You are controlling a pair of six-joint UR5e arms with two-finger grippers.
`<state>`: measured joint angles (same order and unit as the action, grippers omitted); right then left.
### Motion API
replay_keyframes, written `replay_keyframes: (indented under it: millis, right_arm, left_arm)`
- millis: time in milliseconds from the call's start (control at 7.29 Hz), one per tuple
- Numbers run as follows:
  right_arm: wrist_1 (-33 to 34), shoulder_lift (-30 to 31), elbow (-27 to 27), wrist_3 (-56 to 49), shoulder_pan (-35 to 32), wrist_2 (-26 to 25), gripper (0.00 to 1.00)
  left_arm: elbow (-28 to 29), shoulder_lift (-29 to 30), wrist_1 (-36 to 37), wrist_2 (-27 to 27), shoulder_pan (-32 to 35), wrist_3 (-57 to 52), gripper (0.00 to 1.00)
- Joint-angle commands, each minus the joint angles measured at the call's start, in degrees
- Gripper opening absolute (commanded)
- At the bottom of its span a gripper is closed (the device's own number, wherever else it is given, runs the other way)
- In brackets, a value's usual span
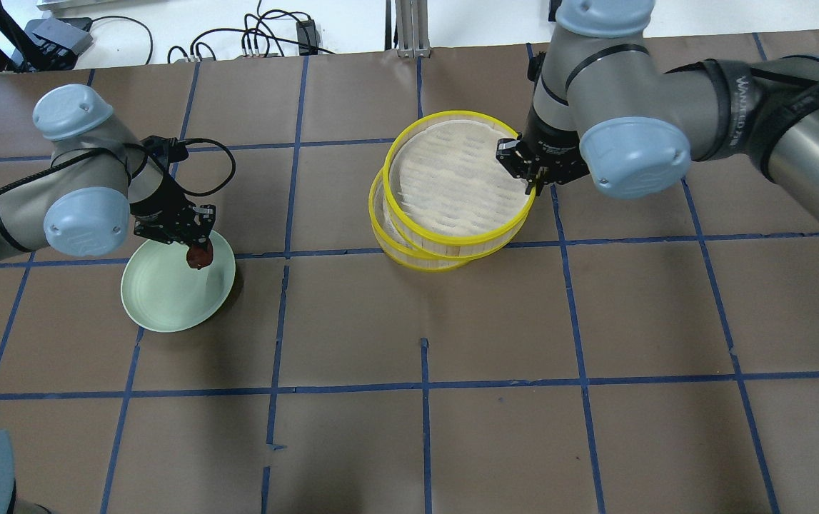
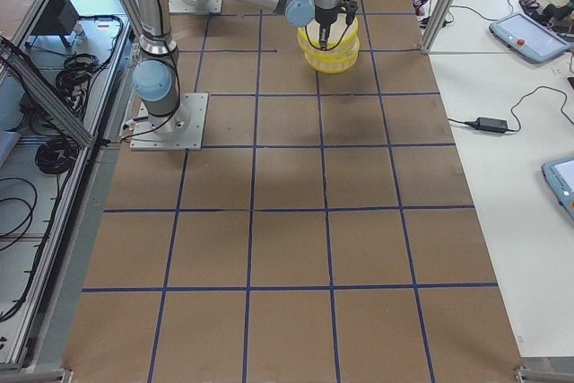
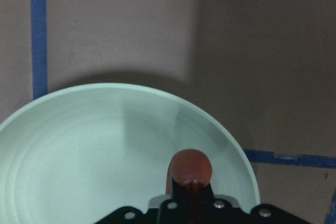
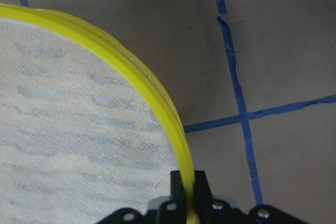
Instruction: Stack buns with steamer
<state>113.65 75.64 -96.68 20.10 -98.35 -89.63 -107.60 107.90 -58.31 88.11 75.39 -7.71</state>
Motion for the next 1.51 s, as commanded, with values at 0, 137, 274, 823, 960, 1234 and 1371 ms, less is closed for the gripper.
replay_keyframes:
  millis: [0,137,274,823,960,1234,1371]
  right_arm:
    - [1.56,-4.43,0.97,4.14,-3.34,-3.87,0.07]
    - [3.48,-5.49,1.4,4.33,-3.34,-3.54,0.07]
    - [3.5,-6.37,2.8,4.24,-3.43,-3.44,0.07]
    - [3.5,-9.37,5.89,3.89,-3.34,-3.27,0.08]
    - [3.42,-9.37,5.72,3.98,-3.34,-3.36,0.08]
    - [2.89,-9.28,5.63,3.45,-3.34,-3.53,0.09]
    - [2.63,-9.19,5.63,3.36,-3.34,-3.71,0.09]
  left_arm:
    - [6.4,-3.13,-9.65,-0.22,2.11,1.46,0.09]
    - [9.84,-3.49,-12.41,-0.14,5.26,5.56,0.08]
    - [11.0,-3.49,-13.13,0.04,7.91,8.82,0.08]
    - [10.92,-3.67,-13.05,-0.04,8.28,8.94,0.08]
    - [10.92,-3.67,-13.05,-0.05,8.28,8.94,0.08]
    - [11.01,-3.67,-13.14,-0.05,8.28,8.94,0.08]
    - [11.1,-3.67,-13.14,-0.05,8.28,8.94,0.08]
